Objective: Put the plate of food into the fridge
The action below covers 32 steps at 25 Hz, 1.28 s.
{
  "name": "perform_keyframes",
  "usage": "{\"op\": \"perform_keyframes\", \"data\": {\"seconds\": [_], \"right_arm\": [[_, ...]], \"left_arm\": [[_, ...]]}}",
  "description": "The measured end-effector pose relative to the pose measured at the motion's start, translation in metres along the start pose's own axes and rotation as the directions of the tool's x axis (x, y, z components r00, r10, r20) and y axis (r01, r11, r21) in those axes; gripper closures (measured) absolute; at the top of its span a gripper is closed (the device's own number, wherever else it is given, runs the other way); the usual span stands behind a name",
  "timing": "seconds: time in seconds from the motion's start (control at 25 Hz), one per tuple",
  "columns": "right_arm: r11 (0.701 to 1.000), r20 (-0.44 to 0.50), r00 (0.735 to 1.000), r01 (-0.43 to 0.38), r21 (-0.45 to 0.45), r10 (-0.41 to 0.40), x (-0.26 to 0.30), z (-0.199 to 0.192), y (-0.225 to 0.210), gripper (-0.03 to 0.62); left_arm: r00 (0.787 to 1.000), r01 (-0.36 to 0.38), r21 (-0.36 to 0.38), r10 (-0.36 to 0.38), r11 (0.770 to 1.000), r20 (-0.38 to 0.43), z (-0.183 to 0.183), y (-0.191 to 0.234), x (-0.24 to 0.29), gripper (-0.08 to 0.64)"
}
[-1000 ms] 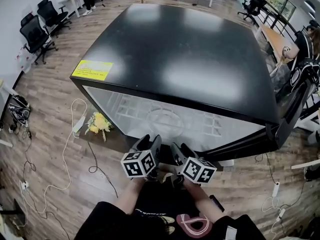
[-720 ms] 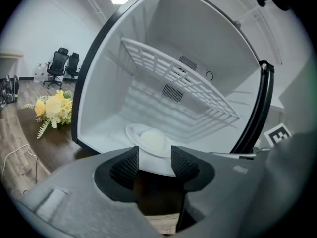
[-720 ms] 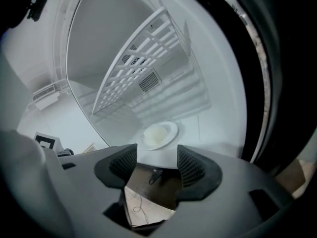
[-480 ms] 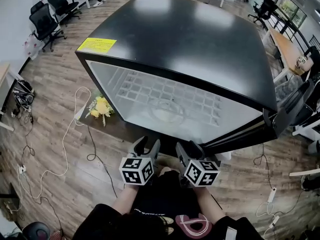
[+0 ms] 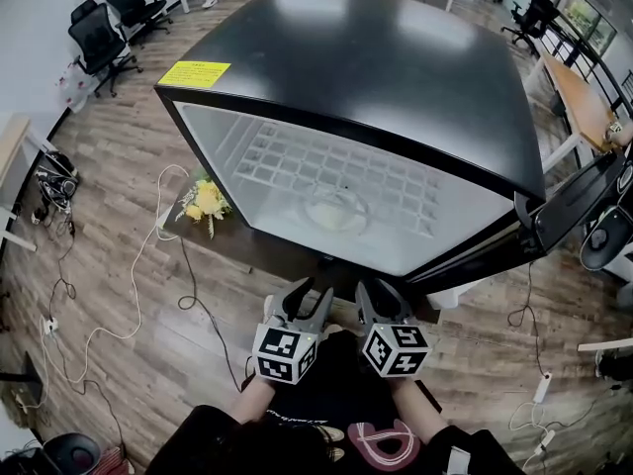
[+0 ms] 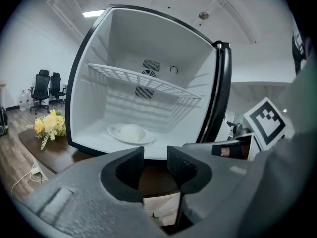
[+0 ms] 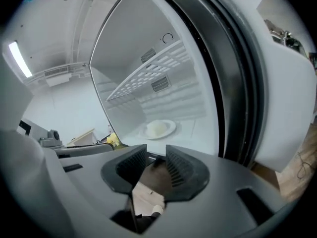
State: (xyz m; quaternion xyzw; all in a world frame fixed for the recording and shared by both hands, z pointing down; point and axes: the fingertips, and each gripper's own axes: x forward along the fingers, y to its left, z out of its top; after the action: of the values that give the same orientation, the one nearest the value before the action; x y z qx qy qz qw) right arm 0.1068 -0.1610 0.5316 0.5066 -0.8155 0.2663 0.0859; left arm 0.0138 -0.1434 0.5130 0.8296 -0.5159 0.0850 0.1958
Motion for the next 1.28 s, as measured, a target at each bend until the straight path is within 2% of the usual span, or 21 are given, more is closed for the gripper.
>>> {"op": "perform_keyframes", "data": {"seconds": [0.24,0.44,0.72,1.28], "right_arm": [[0.997,0.029,0.999,0.026,-0.066,-0.024,-0.007,0.001,0.001,0.581],[0.997,0.035,0.999,0.022,-0.076,-0.019,-0.008,0.005,-0.002,0.583],[0.994,0.01,1.0,0.013,-0.105,-0.012,-0.006,-0.001,0.002,0.584],[0.994,-0.018,1.0,0.015,-0.11,-0.017,-0.001,-0.006,-0.001,0.585]], "left_arm": [[0.998,-0.063,-0.05,0.063,0.997,0.008,-0.005,0.008,-0.006,0.518],[0.996,-0.084,-0.077,0.087,0.993,0.034,-0.003,0.01,-0.005,0.552],[0.998,-0.062,-0.059,0.063,0.996,0.024,-0.003,0.003,0.0,0.552],[0.995,-0.095,-0.078,0.097,0.992,0.024,-0.005,0.011,-0.001,0.552]]}}
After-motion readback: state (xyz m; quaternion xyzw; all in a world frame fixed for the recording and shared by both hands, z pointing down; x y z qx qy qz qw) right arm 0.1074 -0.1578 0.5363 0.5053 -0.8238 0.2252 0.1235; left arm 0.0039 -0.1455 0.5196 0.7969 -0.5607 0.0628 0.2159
